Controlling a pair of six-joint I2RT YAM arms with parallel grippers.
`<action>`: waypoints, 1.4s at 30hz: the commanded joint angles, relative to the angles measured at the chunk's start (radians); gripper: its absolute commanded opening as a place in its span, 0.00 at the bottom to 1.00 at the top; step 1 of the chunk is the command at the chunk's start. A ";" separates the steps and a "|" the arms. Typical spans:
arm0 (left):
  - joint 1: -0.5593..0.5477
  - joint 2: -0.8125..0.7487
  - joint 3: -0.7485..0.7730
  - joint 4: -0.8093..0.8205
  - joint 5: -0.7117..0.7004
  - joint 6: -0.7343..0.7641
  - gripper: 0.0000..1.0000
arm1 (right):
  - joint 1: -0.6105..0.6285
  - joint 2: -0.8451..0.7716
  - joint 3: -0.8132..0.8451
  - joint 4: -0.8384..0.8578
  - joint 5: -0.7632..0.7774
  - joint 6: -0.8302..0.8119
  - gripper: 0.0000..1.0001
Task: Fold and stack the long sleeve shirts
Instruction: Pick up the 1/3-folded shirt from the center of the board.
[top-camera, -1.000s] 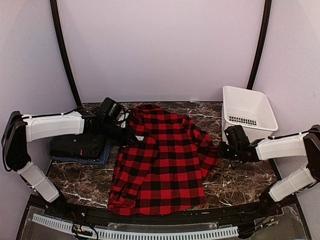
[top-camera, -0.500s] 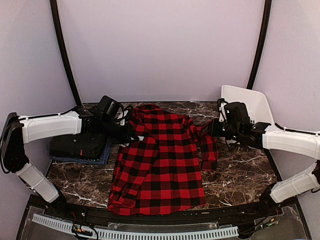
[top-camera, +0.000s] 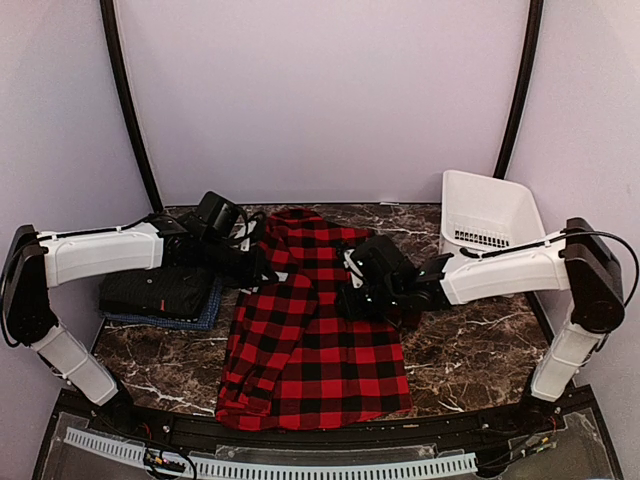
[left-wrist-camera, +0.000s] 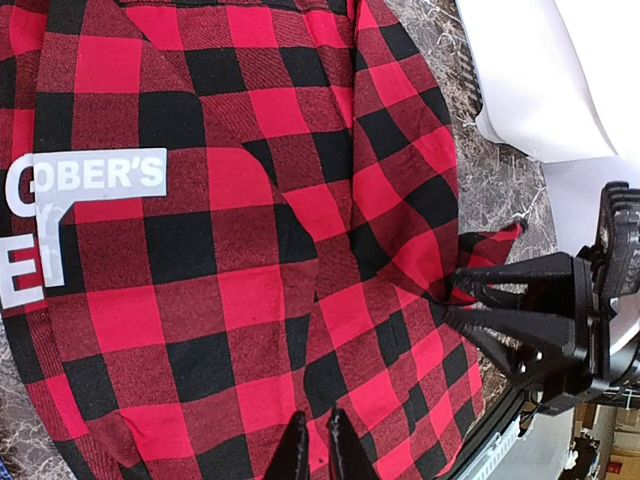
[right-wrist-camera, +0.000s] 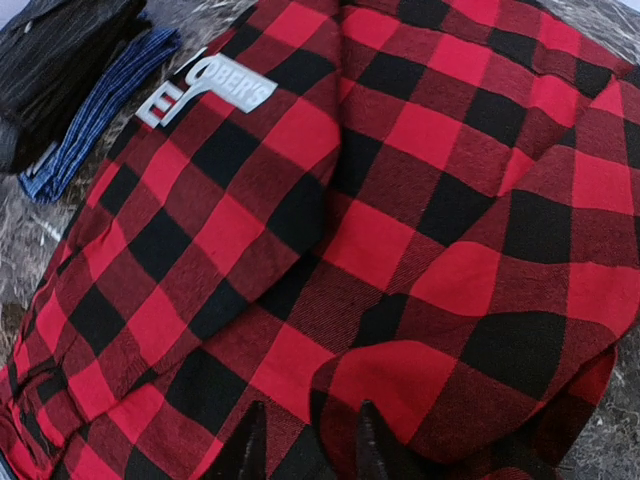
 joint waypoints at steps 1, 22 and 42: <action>-0.005 -0.033 -0.017 0.005 0.012 0.011 0.07 | 0.006 -0.045 0.038 0.007 -0.056 0.004 0.35; -0.005 -0.002 -0.007 0.016 0.032 0.012 0.07 | -0.219 -0.648 -0.392 -0.099 -0.024 0.249 0.71; -0.005 0.014 0.004 0.010 0.047 0.007 0.07 | -0.471 -0.492 -0.557 0.200 -0.302 0.283 0.75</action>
